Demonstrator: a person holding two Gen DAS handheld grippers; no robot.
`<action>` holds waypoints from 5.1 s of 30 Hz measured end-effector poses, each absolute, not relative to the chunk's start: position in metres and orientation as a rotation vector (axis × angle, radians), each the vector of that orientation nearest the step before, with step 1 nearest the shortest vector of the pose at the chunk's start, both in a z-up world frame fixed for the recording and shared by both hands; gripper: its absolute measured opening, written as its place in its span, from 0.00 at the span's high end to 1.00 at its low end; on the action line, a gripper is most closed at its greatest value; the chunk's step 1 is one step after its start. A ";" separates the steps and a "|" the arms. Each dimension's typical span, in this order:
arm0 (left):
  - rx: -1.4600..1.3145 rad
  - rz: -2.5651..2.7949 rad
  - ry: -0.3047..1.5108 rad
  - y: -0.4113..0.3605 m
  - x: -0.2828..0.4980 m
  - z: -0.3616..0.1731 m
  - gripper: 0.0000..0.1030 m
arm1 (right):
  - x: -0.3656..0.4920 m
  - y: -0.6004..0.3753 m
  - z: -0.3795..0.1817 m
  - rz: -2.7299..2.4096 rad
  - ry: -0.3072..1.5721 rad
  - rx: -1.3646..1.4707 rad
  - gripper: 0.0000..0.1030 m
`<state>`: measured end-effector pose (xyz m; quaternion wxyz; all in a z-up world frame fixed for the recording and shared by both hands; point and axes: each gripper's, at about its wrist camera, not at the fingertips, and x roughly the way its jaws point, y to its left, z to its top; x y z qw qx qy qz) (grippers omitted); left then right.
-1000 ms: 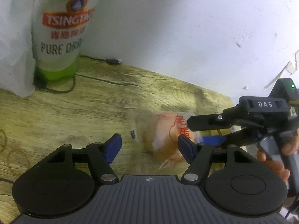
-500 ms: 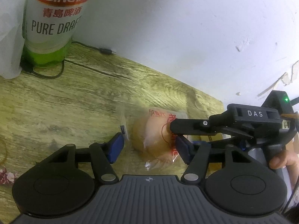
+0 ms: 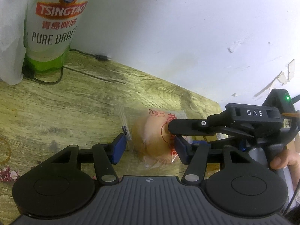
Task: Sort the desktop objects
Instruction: 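Close the right tool on the edge of the second cake packet, then lift the cake packet with the right tool and carry it over the orange tray, then lower the cake beside the other cake in the tray, open right tool, then lift the open right tool out of the tray toward the cream biscuit packet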
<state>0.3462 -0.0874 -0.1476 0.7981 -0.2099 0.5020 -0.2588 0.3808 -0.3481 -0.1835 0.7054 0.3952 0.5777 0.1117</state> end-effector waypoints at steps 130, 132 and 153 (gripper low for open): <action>0.096 -0.584 1.153 -0.154 0.077 -0.128 0.27 | 0.112 -0.343 -0.195 0.340 1.391 0.863 0.50; 0.094 -0.580 1.159 -0.153 0.076 -0.130 0.25 | 0.112 -0.343 -0.197 0.338 1.396 0.867 0.52; 0.129 -0.603 1.091 -0.140 0.104 -0.095 0.23 | 0.126 -0.369 -0.154 0.273 1.287 0.782 0.49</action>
